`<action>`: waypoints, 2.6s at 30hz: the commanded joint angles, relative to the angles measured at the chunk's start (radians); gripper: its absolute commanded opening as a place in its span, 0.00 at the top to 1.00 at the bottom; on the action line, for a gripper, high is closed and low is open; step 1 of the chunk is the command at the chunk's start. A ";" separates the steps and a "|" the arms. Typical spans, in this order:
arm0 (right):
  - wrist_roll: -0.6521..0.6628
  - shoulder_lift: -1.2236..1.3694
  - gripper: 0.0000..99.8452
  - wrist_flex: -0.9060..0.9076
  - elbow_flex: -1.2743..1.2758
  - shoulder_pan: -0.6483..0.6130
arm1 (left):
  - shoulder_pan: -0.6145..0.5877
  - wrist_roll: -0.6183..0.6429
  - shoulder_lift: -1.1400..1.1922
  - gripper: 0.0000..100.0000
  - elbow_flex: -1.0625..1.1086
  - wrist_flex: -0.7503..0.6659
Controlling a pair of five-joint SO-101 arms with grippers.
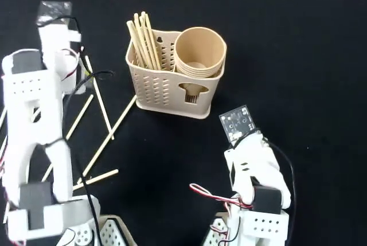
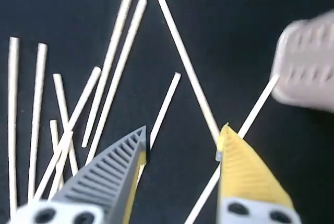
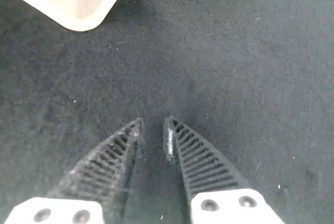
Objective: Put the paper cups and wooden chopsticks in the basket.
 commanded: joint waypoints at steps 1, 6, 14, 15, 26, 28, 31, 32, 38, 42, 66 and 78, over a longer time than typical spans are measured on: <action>0.003 -0.071 0.92 -0.021 -0.004 0.017 | -0.012 -0.138 0.115 0.78 -0.024 -0.005; 0.003 -0.071 0.92 -0.021 -0.004 0.017 | -0.013 -0.311 0.310 0.78 -0.064 -0.006; 0.003 -0.071 0.92 -0.021 -0.004 0.017 | -0.018 -0.512 0.543 0.85 -0.188 -0.003; 0.003 -0.071 0.92 -0.021 -0.004 0.017 | -0.018 -0.522 0.565 0.86 -0.202 -0.003; 0.003 -0.071 0.92 -0.021 -0.004 0.017 | -0.061 -0.595 0.666 0.86 -0.272 0.005; 0.003 -0.071 0.92 -0.021 -0.004 0.017 | -0.058 -0.591 0.663 0.86 -0.282 0.021; 0.005 -0.071 0.92 -0.023 0.001 0.017 | -0.053 -0.594 0.615 0.86 -0.338 0.118; 0.005 -0.071 0.92 -0.023 0.001 0.017 | -0.053 -0.592 0.595 0.86 -0.357 0.141; 0.005 -0.071 0.92 -0.023 0.001 0.017 | -0.077 -0.589 0.522 0.84 -0.418 0.158; 0.005 -0.071 0.92 -0.023 0.001 0.017 | -0.105 -0.577 0.557 0.80 -0.395 0.081; 0.005 -0.071 0.92 -0.023 0.001 0.017 | -0.108 -0.525 0.611 0.97 -0.334 -0.015; 0.005 -0.071 0.92 -0.023 0.001 0.017 | -0.019 -0.338 -0.084 0.97 -0.054 -0.023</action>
